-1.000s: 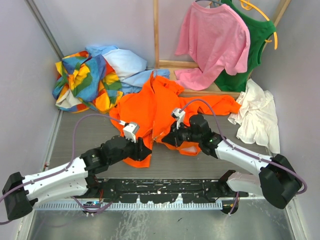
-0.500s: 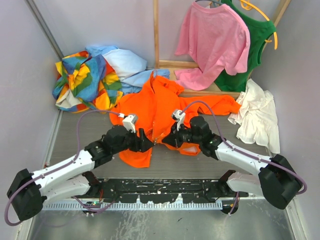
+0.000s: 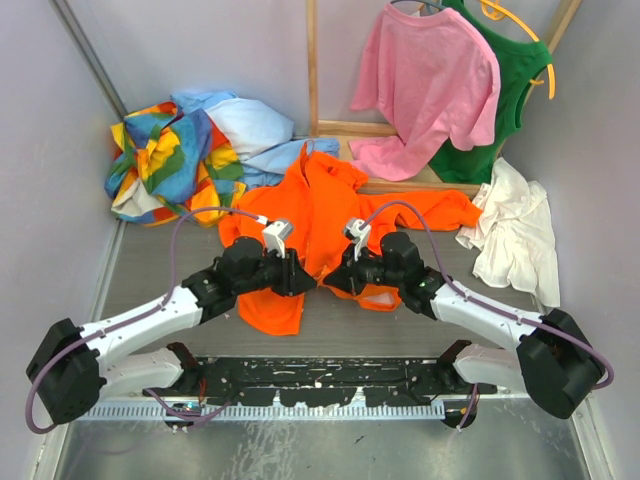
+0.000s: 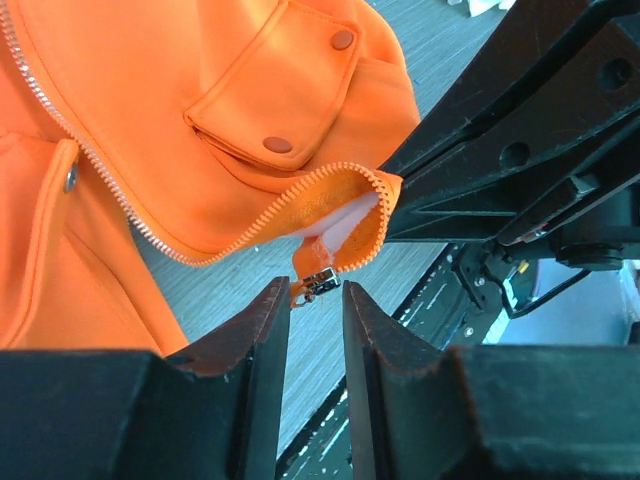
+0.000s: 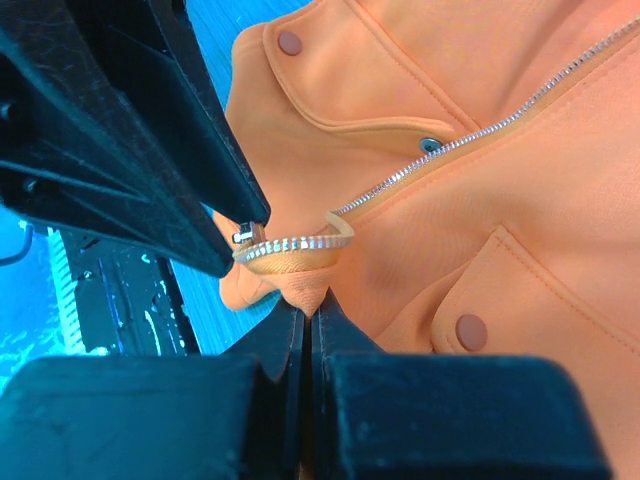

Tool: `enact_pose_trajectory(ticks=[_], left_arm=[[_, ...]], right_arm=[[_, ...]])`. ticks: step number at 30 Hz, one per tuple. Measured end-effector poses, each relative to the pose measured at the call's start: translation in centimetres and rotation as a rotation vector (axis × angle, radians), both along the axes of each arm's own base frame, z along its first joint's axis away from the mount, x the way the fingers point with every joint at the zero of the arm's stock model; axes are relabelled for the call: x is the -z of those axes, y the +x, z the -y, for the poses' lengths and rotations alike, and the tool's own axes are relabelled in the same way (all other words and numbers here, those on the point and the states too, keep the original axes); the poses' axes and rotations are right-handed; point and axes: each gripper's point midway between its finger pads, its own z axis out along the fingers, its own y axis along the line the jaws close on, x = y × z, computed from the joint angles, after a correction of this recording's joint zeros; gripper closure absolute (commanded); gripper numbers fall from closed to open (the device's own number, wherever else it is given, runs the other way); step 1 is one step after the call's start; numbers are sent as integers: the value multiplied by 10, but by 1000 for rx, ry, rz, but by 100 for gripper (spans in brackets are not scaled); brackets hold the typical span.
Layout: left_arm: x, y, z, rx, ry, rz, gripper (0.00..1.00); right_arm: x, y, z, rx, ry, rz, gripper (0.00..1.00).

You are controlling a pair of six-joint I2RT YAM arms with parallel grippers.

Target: Zip up the jacket

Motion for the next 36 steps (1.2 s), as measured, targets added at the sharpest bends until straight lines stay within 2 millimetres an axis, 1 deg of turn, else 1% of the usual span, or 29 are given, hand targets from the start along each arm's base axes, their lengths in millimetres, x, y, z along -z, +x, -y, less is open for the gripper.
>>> enact_pose_trajectory(ticks=[2,6,8,10,13,16,19,21,24,29,32,34,36], left_arm=[[1,2,0,8,10,7,80],[1,4,-2,19,27,21,97],[3,3,-4,29,47,21,100],[5,2,-5,40,74,17,100],[12,-1,-11,48,124,3,94],[19,-5,-17,57,165,-12,84],[24,-11,-24,69,201,-26,70],[23,-14,-27,76,206,-21,66],[13,-14,-27,83,201,-3,58],[-11,-8,-18,93,156,32,57],[-21,-3,-6,114,135,37,59],[-22,2,3,133,129,27,60],[-18,5,12,155,130,7,61]], right_arm=[[0,-1,0,-6,0,3,99],[0,-1,0,-15,-3,13,99],[1,-1,0,-18,-10,16,100],[4,-3,2,-23,-24,11,99],[9,-4,5,-29,-50,0,99],[6,-4,5,-39,-67,2,99],[2,-2,5,-46,-78,15,99],[0,-1,5,-49,-86,19,99],[3,-2,7,-58,-101,19,99],[8,-6,9,-81,-119,12,99],[10,-9,9,-95,-124,5,99],[12,-10,9,-105,-127,0,99],[13,-12,9,-113,-130,1,99]])
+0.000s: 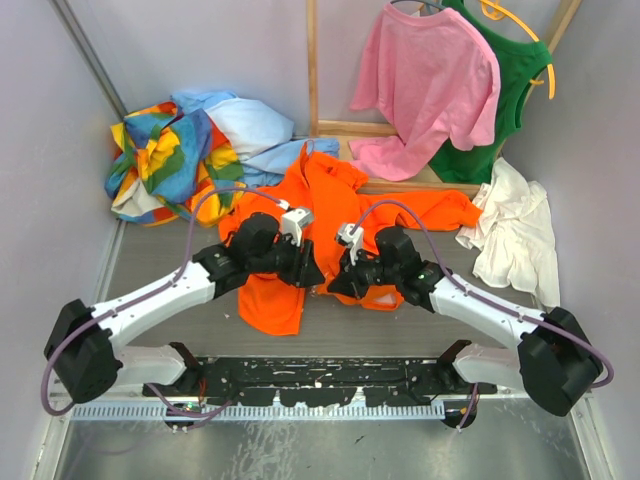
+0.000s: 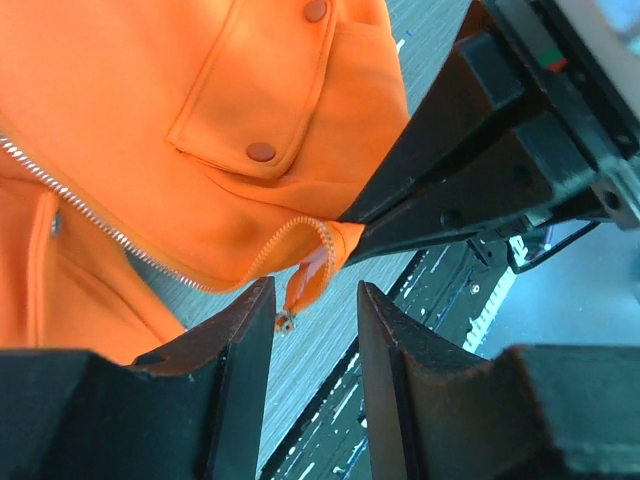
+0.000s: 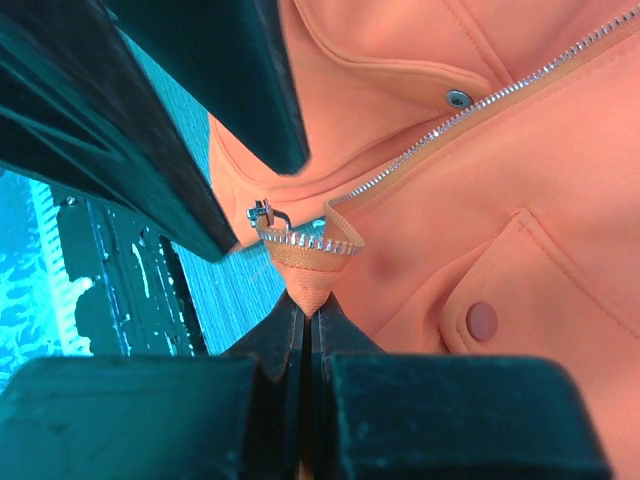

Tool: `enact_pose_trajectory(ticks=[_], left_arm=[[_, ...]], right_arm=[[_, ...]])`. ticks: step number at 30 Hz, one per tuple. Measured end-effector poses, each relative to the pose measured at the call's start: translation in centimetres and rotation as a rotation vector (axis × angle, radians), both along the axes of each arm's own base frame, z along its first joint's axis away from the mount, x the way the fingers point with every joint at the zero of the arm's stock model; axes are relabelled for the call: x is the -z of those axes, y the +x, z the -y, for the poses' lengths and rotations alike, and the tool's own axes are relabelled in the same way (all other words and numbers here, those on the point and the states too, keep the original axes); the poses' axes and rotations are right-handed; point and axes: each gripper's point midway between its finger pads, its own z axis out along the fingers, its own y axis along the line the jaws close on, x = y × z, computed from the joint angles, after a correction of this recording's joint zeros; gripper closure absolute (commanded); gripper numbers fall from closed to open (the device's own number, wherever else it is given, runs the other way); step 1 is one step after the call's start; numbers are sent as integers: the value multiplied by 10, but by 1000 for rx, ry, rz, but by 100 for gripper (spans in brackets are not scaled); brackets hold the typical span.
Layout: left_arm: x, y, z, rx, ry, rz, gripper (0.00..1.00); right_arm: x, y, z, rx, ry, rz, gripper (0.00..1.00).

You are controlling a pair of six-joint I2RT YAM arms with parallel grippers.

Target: Zip up the jacket

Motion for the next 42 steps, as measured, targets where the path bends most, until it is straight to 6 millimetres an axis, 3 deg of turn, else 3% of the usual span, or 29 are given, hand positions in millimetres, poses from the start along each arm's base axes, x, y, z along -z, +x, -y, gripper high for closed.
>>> enact_pose_trajectory(ticks=[8,11,14,22,26,30,32,35,42], left_arm=[[29,-6,15,75,23,-109,67],[32,-8,18,92,20,-132,86],[29,-10,22,104,1,-146,100],[19,-14,26,94,-77,-156,100],[18,-16,22,62,-115,-161,100],[24,-15,17,3,-155,-178,100],[24,-15,15,-20,-181,-180,100],[20,-12,16,-46,-216,-179,100],[6,-12,18,-49,-298,-147,100]], right_arm=[[-1,-3,-1,-32,4,13,99],[-1,-3,-1,-38,4,18,99],[-1,-3,-1,-36,3,20,92],[-17,3,10,49,24,65,47],[-39,-1,18,111,79,87,40],[-74,-11,19,137,191,95,38],[-82,-16,17,136,239,78,38],[-76,-27,11,122,279,13,38],[-25,-43,6,119,261,-152,39]])
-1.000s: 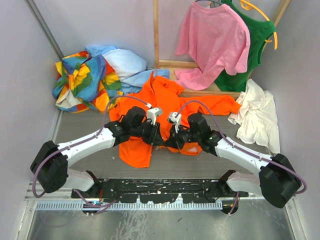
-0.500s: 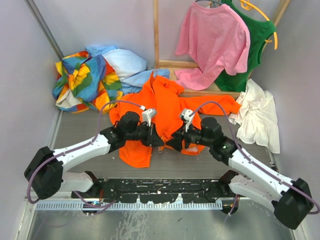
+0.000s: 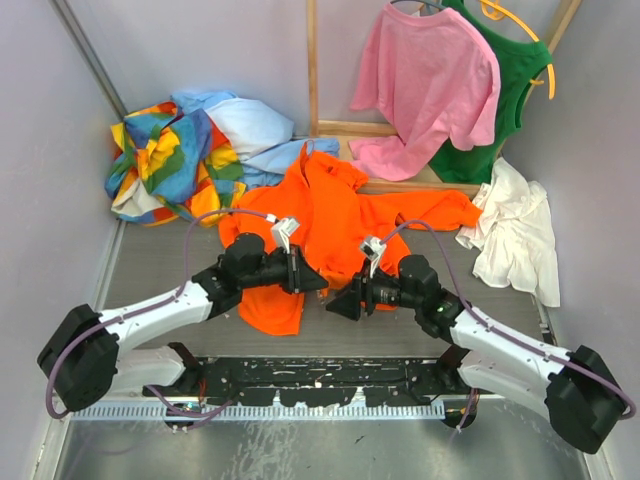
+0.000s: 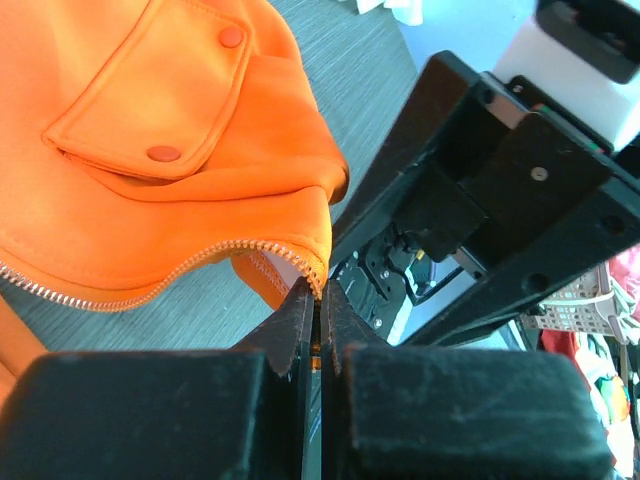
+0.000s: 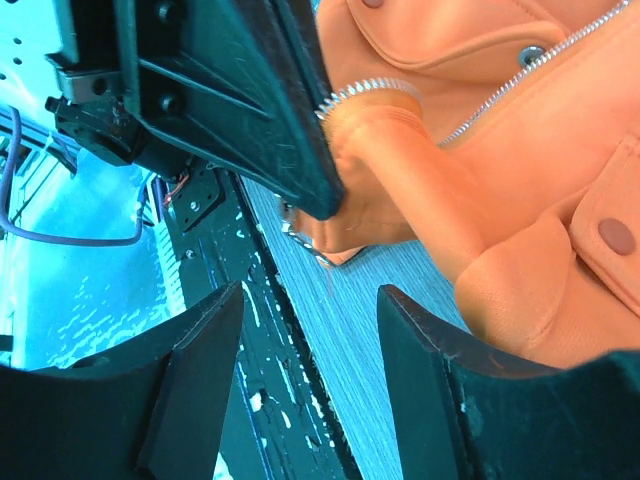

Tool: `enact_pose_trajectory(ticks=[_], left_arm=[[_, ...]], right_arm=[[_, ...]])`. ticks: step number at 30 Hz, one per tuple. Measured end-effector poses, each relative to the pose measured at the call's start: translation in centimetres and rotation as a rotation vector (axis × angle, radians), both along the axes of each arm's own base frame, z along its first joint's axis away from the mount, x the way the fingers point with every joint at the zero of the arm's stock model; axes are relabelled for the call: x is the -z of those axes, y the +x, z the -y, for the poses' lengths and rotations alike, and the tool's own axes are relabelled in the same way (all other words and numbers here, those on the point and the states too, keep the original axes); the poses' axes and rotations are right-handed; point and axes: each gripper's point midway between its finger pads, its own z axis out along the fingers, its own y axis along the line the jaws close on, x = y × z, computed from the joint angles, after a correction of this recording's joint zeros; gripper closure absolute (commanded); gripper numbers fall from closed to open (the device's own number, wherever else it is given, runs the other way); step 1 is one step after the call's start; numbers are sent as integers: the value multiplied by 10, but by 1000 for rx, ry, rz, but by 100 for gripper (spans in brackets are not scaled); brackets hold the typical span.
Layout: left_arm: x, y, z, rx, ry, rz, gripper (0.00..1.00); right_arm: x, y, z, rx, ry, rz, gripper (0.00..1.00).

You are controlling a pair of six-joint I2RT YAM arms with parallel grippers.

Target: Zip up the jacket

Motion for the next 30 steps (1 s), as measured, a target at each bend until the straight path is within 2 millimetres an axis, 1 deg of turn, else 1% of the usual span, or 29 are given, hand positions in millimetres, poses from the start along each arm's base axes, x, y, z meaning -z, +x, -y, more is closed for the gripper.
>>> enact_pose_trajectory(ticks=[2,4,11,14,18,23,27,30], left_arm=[[-2,-2,0,6,-13,7,100],[-2,-5,-1,17,-23,14,100],[-5,-17,-2,66,-51,22,100],[-7,-20,-3,82,-61,26,100],[-12,-23,-1,101,-78,35,100],[-15,-24,0,113,-92,39,100],[-16,-24,0,114,-99,32,100],[-17,-24,0,113,-103,30,100]], right_arm=[[4,0,-2,-3,10,-6,39],[4,2,-3,-12,34,4,39],[-4,9,-7,-38,119,36,40],[-9,10,-10,-55,143,55,43],[-12,9,-13,-82,163,76,50],[-12,8,-17,-112,176,85,62],[-14,5,-18,-139,194,102,72],[-17,3,-18,-154,204,112,83]])
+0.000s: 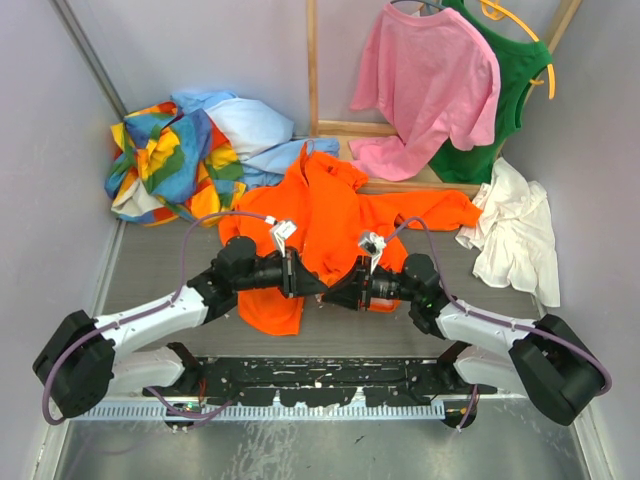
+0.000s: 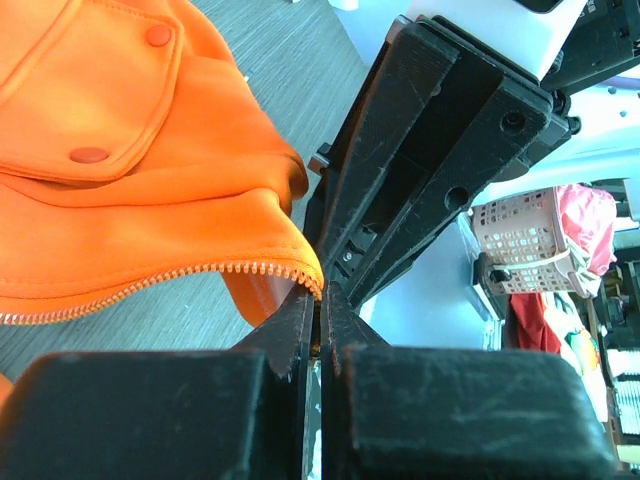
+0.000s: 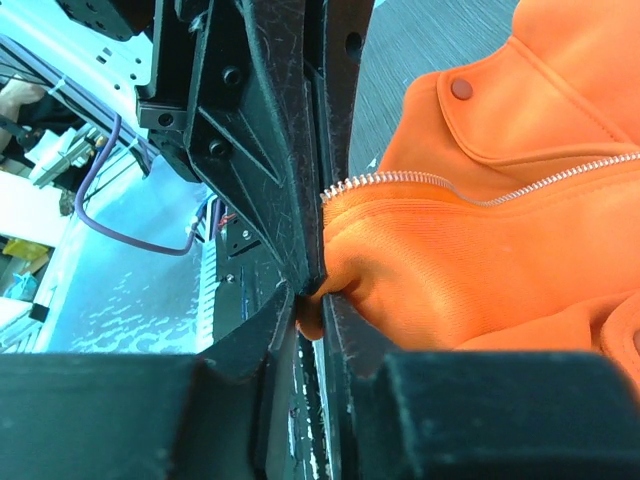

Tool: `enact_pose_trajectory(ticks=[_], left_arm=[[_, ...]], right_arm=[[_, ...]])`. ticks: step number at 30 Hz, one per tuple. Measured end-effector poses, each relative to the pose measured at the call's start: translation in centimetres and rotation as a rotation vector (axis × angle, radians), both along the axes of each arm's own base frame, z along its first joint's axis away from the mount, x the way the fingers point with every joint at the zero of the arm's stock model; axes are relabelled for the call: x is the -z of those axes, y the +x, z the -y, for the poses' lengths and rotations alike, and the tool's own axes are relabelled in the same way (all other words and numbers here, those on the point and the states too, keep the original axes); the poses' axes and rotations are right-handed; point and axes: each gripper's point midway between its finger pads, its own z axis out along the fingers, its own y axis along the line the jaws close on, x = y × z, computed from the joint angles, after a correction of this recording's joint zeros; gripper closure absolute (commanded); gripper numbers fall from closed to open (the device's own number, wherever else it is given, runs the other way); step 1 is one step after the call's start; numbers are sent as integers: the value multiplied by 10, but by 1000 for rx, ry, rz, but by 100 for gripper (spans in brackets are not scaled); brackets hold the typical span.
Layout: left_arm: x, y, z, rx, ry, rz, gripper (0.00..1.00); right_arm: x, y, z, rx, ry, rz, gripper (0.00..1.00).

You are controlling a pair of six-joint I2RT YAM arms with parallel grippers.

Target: Zip up the jacket

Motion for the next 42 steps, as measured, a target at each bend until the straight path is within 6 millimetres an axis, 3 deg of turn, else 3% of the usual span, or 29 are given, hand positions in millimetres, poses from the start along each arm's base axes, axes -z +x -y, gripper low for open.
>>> enact_pose_trajectory(ticks=[4,7,13,18,24,31,37,42], left_arm=[[-1,1,0,-2,-3,3,95],[-1,1,1,-2,-6,3,89],[3,3,-4,-31,23,-1,50],[0,3,-22,-103,111,-14,42],[-6,-3,-47,-180,216,-42,37],[46,-20,-77,-242,511,-192,35],[66,-33,-73,-227,748,-179,35],[92,-26,-65,-248,939,-144,41]], right_arm=[[-2,-2,0,-14,9,10,97],[-2,-2,0,-12,9,12,99],[2,1,3,16,2,22,99],[1,8,10,71,-8,62,99],[4,15,19,130,-37,102,99],[20,15,25,154,-84,88,99],[30,13,32,185,-97,95,99],[34,16,35,217,-111,87,99]])
